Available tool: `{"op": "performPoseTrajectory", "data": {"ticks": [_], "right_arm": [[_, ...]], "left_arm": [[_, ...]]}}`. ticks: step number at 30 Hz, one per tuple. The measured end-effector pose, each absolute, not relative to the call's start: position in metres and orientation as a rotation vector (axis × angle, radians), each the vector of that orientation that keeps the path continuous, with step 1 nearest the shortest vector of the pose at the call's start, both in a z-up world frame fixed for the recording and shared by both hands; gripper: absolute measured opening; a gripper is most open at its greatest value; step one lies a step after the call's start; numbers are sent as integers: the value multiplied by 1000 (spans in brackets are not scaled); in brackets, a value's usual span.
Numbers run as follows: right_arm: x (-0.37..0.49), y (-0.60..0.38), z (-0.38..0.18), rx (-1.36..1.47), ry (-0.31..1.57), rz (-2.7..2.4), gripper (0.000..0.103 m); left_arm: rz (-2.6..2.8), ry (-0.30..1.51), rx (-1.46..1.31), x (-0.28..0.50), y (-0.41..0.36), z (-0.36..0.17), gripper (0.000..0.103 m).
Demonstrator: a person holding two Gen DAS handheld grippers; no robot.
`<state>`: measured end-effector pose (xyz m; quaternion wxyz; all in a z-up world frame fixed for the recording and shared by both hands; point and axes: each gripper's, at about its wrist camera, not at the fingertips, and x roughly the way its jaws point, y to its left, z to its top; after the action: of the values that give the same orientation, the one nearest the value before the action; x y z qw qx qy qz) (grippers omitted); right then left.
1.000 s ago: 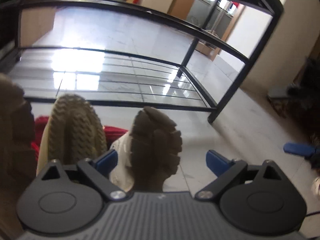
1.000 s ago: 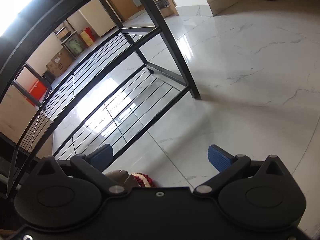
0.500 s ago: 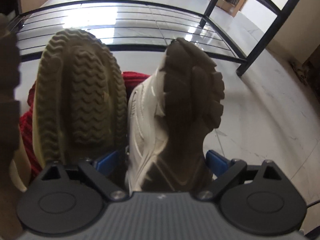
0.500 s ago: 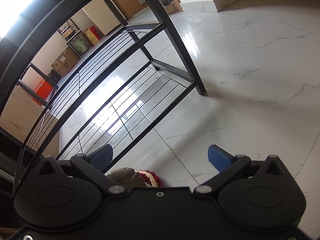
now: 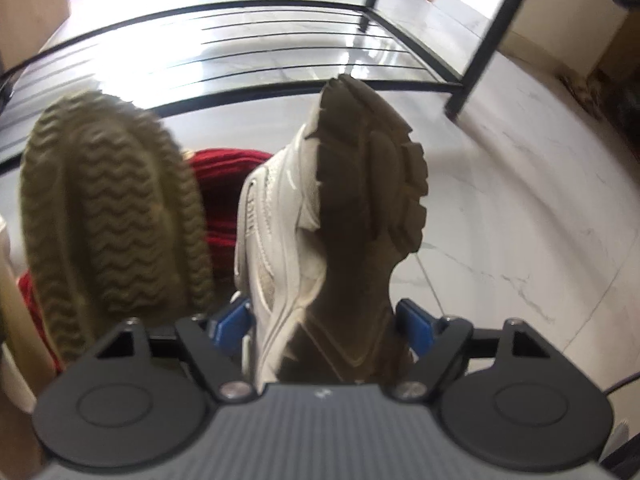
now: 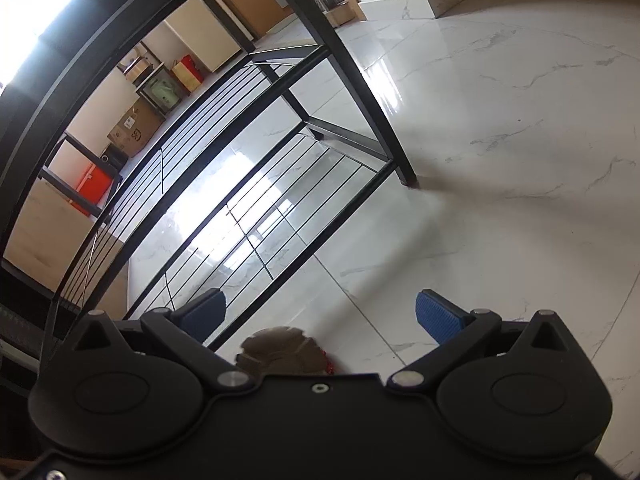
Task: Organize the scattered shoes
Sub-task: 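Swing the left gripper down toward the cream sneaker on the floor, then close the left gripper on the cream chunky sneaker's side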
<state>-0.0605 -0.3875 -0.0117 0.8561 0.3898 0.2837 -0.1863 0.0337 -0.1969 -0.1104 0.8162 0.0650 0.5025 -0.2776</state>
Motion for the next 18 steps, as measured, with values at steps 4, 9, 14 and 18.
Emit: {"op": "performPoseTrajectory", "data": {"ticks": [4,9,14,18], "right_arm": [[-71,-399,-4,847,549,-413,103],[-96,-428,10,859,459,-501,103],[-122,-456,5,869,451,-600,103],[-130,-468,-7,919,459,-635,103]], "left_arm": [[-622,1068,120,36,-216,-104,60],[-759,1104,124,43,-262,-93,50],[-844,1154,29,51,-251,-88,49],[-874,1173,33,52,-247,-88,49]]}}
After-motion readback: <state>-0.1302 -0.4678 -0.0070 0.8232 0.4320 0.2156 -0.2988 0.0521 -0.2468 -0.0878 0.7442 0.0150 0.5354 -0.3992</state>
